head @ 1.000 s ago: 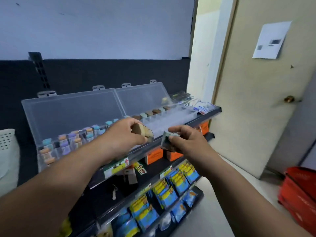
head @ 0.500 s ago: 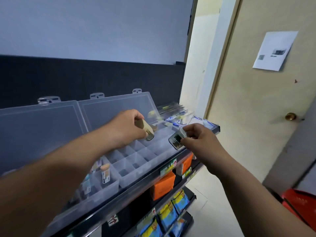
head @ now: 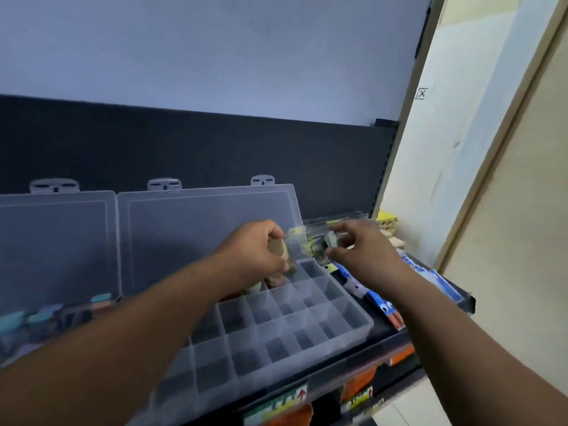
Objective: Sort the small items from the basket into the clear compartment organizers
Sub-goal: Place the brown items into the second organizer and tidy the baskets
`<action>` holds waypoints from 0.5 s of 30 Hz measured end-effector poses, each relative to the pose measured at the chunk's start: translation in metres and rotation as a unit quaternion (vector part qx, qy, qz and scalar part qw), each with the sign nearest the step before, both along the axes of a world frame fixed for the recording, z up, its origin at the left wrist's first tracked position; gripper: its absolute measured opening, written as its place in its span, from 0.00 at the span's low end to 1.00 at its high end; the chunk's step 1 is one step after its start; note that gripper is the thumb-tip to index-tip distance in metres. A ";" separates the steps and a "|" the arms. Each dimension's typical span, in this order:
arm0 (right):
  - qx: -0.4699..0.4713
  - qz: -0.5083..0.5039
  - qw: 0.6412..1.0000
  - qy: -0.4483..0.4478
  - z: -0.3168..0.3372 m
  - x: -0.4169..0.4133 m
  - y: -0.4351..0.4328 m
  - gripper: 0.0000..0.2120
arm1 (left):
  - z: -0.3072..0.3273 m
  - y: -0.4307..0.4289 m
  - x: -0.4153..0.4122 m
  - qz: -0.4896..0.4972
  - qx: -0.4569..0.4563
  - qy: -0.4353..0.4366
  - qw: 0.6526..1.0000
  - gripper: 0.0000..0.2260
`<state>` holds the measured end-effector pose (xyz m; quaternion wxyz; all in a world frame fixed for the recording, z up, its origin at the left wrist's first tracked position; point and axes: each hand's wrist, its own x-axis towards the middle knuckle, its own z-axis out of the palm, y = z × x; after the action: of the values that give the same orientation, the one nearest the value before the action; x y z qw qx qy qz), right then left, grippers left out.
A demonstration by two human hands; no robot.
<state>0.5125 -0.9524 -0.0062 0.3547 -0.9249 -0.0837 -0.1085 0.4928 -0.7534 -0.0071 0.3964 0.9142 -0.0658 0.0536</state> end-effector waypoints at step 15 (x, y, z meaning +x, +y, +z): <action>-0.189 0.145 0.969 0.070 -0.035 0.081 -0.008 0.16 | -0.029 -0.043 0.047 0.038 0.171 0.075 0.982 0.21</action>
<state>0.5930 -0.9601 -0.0407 0.1906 -0.9583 -0.2112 0.0273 0.5397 -0.7967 -0.0358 0.2353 0.9718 -0.0089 -0.0119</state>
